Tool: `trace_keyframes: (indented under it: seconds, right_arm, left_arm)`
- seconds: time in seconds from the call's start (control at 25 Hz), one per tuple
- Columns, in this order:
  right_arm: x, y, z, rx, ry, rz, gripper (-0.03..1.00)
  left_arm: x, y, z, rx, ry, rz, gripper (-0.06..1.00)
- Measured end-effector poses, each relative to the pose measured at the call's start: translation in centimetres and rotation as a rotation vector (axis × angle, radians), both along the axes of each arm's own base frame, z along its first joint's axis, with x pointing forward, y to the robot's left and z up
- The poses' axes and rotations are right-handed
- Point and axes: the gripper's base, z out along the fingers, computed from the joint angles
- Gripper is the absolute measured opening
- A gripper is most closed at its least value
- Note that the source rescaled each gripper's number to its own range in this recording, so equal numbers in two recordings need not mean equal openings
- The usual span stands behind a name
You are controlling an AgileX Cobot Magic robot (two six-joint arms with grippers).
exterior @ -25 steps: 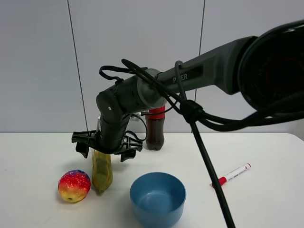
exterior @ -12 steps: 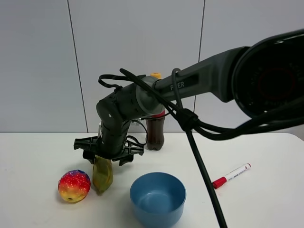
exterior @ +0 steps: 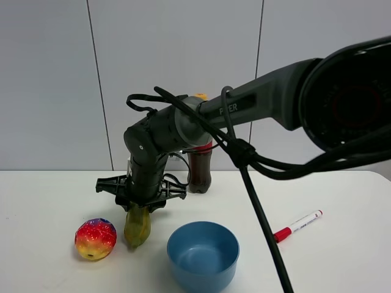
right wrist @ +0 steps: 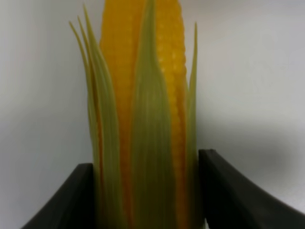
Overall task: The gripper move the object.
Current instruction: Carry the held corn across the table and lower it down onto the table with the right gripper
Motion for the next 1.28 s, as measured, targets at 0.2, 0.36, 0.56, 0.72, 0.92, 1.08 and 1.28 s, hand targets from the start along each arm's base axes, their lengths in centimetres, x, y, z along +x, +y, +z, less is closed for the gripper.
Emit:
trace_keyframes:
  seconds: [0.2,0.36,0.56,0.72,0.92,1.08,1.28]
  right_arm:
    - [0.1,0.3,2.0,0.005,-0.052,0.076,0.0]
    - [0.1,1.1,7.1,0.064,-0.14,0.221,0.0]
    - [-1.3,1.1,14.3,0.122,-0.256,0.422,0.0]
    - [-2.9,-0.4,20.8,0.173,-0.356,0.469,0.0]
    - [-5.6,-4.2,29.3,0.141,-0.524,0.482,0.0]
    - [-7.0,-8.0,33.7,0.059,-0.593,0.384,0.0]
    - [-7.6,-13.0,36.3,-0.05,-0.555,0.154,0.0]
  left_arm:
    - [0.0,0.0,0.0,0.0,0.0,0.0,1.0]
    - [0.0,0.0,0.0,0.0,0.0,0.0,1.0]
    - [0.0,0.0,0.0,0.0,0.0,0.0,1.0]
    - [0.0,0.0,0.0,0.0,0.0,0.0,1.0]
    - [0.0,0.0,0.0,0.0,0.0,0.0,1.0]
    - [0.0,0.0,0.0,0.0,0.0,0.0,1.0]
    - [0.0,0.0,0.0,0.0,0.0,0.0,1.0]
